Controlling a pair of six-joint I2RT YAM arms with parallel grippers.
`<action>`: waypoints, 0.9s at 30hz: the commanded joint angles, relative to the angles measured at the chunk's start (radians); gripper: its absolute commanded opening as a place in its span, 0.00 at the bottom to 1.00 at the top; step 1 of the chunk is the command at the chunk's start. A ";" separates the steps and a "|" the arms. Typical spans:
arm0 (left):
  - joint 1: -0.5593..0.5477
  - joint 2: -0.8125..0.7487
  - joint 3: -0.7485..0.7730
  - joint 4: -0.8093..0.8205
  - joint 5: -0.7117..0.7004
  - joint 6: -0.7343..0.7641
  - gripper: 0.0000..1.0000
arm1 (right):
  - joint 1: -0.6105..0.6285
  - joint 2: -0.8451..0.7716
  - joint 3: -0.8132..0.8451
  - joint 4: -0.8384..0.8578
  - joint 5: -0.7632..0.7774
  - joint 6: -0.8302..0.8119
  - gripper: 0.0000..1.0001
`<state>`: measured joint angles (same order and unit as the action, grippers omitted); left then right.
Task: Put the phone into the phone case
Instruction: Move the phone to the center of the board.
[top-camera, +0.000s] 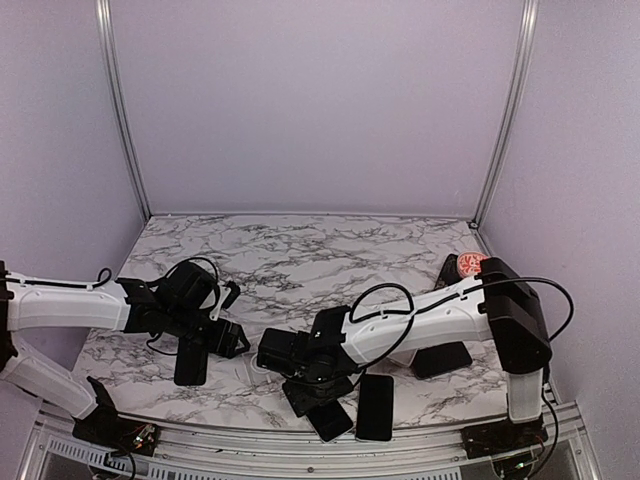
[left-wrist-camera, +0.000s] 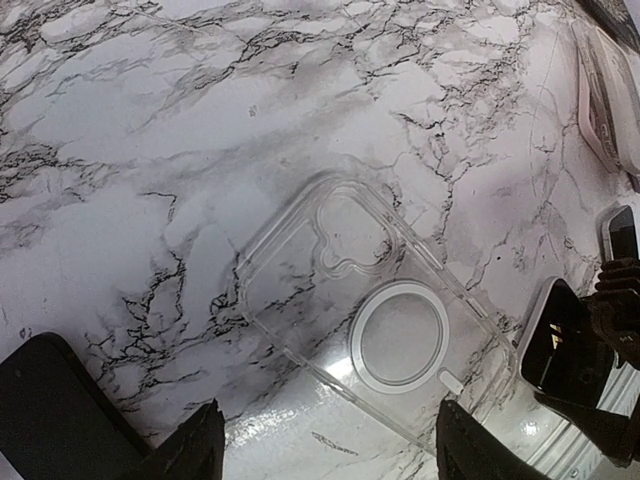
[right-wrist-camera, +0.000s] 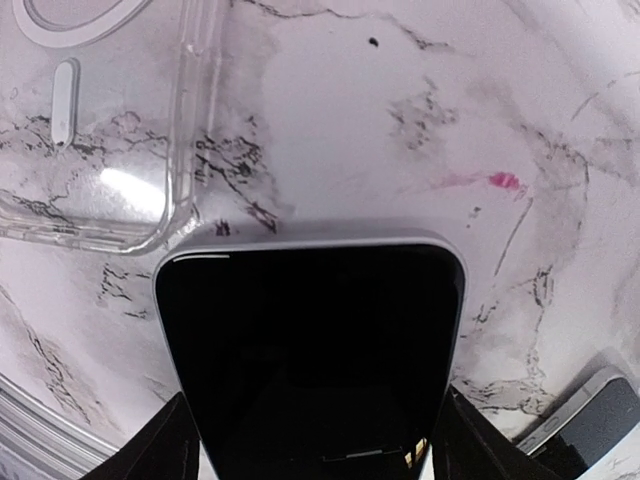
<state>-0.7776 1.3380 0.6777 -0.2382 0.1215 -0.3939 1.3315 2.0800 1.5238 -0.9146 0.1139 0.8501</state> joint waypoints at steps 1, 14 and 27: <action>0.001 -0.036 -0.005 -0.027 -0.027 0.018 0.73 | -0.074 -0.026 -0.083 0.053 0.038 -0.156 0.65; 0.001 -0.023 -0.027 -0.029 -0.069 -0.001 0.73 | -0.222 0.082 0.056 0.011 0.029 -0.390 0.85; 0.001 0.006 -0.032 -0.029 -0.052 -0.005 0.71 | -0.222 0.107 0.066 -0.101 -0.066 -0.362 0.83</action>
<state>-0.7776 1.3422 0.6605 -0.2417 0.0692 -0.3965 1.1019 2.1052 1.5566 -0.8940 0.0570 0.4980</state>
